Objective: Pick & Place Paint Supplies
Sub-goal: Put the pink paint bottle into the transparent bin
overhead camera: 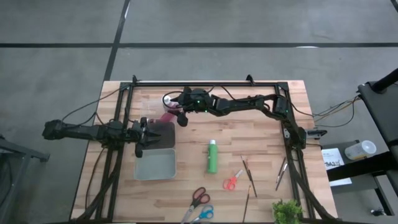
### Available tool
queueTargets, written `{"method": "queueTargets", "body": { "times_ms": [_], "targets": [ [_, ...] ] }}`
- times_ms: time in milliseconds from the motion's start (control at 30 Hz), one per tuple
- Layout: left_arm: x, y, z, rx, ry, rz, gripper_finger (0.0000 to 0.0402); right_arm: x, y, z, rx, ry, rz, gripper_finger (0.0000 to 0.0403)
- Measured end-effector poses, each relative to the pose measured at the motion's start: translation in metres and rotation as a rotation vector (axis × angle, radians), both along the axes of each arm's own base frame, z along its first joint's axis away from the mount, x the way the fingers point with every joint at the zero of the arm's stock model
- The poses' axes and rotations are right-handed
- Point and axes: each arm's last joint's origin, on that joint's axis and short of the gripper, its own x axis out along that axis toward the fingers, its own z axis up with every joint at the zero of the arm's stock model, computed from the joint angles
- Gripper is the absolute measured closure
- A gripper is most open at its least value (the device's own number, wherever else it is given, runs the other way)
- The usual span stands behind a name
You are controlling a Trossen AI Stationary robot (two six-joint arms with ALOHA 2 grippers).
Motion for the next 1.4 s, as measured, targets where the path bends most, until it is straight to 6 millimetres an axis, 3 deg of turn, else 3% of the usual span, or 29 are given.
{"method": "queueTargets", "body": {
  "times_ms": [233, 800, 1000, 1167, 1400],
  "targets": [
    [0.0, 0.0, 0.0, 0.0, 0.0, 0.0, 0.0272, 0.004, 0.0, 0.014, -0.009, -0.039, 0.004, 0.0129],
    [0.0, 0.0, 0.0, 0.0, 0.0, 0.0, 0.0272, -0.009, 0.008, 0.021, 0.007, -0.092, -0.069, 0.0129],
    [0.0, 0.0, 0.0, 0.0, 0.0, 0.0, 0.0272, -0.027, 0.012, 0.007, 0.123, -0.192, -0.169, 0.0128],
    [0.0, 0.0, 0.0, 0.0, 0.0, 0.0, 0.0272, -0.044, 0.015, -0.002, 0.31, -0.444, -0.233, 0.0128],
    [0.0, 0.0, 0.0, 0.0, 0.0, 0.0, 0.0272, -0.053, 0.011, -0.015, 0.547, -0.473, -0.277, 0.0128]
  ]
}}
